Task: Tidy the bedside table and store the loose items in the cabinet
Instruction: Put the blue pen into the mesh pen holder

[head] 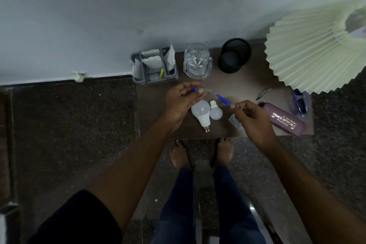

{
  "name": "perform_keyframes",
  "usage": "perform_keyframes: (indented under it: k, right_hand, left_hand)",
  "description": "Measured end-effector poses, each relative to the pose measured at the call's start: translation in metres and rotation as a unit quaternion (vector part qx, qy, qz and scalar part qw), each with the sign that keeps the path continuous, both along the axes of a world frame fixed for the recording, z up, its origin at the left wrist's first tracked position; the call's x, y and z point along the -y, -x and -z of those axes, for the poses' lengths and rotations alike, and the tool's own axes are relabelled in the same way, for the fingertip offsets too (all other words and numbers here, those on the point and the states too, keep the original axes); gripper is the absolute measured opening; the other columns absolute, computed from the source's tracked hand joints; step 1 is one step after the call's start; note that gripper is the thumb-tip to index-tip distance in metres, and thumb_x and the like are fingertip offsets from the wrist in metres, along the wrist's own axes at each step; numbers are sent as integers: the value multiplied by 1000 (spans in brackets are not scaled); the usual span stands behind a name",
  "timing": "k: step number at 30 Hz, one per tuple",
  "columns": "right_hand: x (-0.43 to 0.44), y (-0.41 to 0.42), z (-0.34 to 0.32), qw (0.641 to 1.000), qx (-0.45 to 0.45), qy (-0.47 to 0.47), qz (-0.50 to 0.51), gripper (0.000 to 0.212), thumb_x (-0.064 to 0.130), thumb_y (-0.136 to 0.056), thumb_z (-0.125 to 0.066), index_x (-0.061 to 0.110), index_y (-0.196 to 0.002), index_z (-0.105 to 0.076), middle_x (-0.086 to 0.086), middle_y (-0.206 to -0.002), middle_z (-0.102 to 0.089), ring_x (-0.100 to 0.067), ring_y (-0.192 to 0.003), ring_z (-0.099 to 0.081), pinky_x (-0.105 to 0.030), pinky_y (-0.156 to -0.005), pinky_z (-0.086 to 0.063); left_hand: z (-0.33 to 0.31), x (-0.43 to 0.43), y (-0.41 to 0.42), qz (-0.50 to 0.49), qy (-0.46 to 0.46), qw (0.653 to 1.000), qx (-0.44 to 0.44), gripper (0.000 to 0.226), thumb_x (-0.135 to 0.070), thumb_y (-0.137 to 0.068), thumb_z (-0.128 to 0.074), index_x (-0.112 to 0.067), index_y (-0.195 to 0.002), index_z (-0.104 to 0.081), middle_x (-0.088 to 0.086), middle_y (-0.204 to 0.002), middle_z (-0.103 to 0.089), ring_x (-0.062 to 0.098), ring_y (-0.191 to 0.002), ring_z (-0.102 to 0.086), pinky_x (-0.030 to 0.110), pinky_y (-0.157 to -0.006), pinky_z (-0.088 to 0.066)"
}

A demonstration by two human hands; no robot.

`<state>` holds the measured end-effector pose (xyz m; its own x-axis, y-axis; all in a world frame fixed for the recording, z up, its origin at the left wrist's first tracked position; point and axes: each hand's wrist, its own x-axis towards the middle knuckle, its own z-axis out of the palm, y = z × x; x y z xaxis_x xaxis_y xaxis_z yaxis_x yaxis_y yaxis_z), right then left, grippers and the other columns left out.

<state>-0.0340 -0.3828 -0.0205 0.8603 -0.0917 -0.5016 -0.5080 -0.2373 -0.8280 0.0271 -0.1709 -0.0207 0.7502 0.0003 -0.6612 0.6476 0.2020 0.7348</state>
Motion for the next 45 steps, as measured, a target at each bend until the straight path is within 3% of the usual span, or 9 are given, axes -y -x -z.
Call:
perform_keyframes:
  k: [12,14,21,26,29,34,36,40,45]
  right_hand:
    - [2,-12,2,999,21,15,-20,17,24,-94,-70,10,-85,-71,-17,-77,-68,-36,-76,-63,-39,-68,-54]
    - [2,-13,2,1000,22,11,-16,16,23,-93,-71,10,-84,-71,-17,-76,-67,-37,-76,-63,-37,-67,-54]
    - [3,-16,5,999,27,24,-20,13,24,-93,-71,16,-83,-72,-4,-71,-67,-19,-66,-61,-33,-64,-51]
    - [2,-18,6,998,15,20,-52,13,25,-94,-69,15,-87,-72,-8,-75,-67,-21,-68,-62,-34,-62,-50]
    - [1,-21,4,999,-11,-11,-47,13,24,-95,-68,13,-91,-72,-2,-72,-66,-7,-62,-57,-23,-56,-45]
    - [2,-21,-2,997,-45,-39,-52,13,19,-97,-66,8,-98,-72,-17,-82,-72,-14,-66,-61,-24,-56,-46]
    - [2,-21,-5,996,-61,-46,-55,16,18,-98,-64,4,-101,-71,-21,-81,-70,-8,-61,-59,-24,-54,-46]
    - [3,-18,-8,994,-77,-47,-65,19,18,-100,-60,2,-105,-69,-11,-76,-66,3,-52,-55,-15,-50,-43]
    - [-3,-20,-13,992,-97,-58,-48,29,25,-102,-56,-1,-103,-70,-12,-74,-63,0,-48,-49,-17,-49,-41]
  left_hand:
    - [3,-5,-8,85,-41,995,32,30,5,-91,-65,4,-121,-64,17,-107,-74,19,-91,-74,26,-83,-60]
    - [3,-4,-9,103,-45,993,39,31,4,-90,-66,2,-121,-65,16,-106,-74,19,-92,-74,28,-86,-60]
    - [3,0,-13,149,-51,986,53,32,4,-90,-67,1,-121,-65,19,-108,-73,20,-92,-73,28,-84,-60]
    - [3,5,-11,145,-43,988,42,37,6,-88,-68,2,-124,-62,24,-109,-72,17,-89,-73,27,-81,-61]
    - [4,9,-8,124,-34,991,31,38,5,-87,-70,1,-124,-62,22,-103,-72,23,-91,-72,34,-86,-61]
    - [7,16,-3,95,-33,995,24,28,3,-87,-71,-1,-115,-66,13,-94,-75,23,-85,-73,35,-84,-61]
    - [9,18,-1,95,-42,994,27,26,1,-87,-71,-1,-113,-66,13,-95,-76,23,-85,-74,34,-82,-61]
    - [9,22,0,98,-48,994,17,24,-2,-88,-71,-2,-112,-68,15,-97,-76,27,-88,-73,38,-86,-60]
    - [7,31,3,127,-38,991,15,21,-1,-89,-70,0,-110,-69,14,-96,-75,23,-89,-73,31,-82,-61]
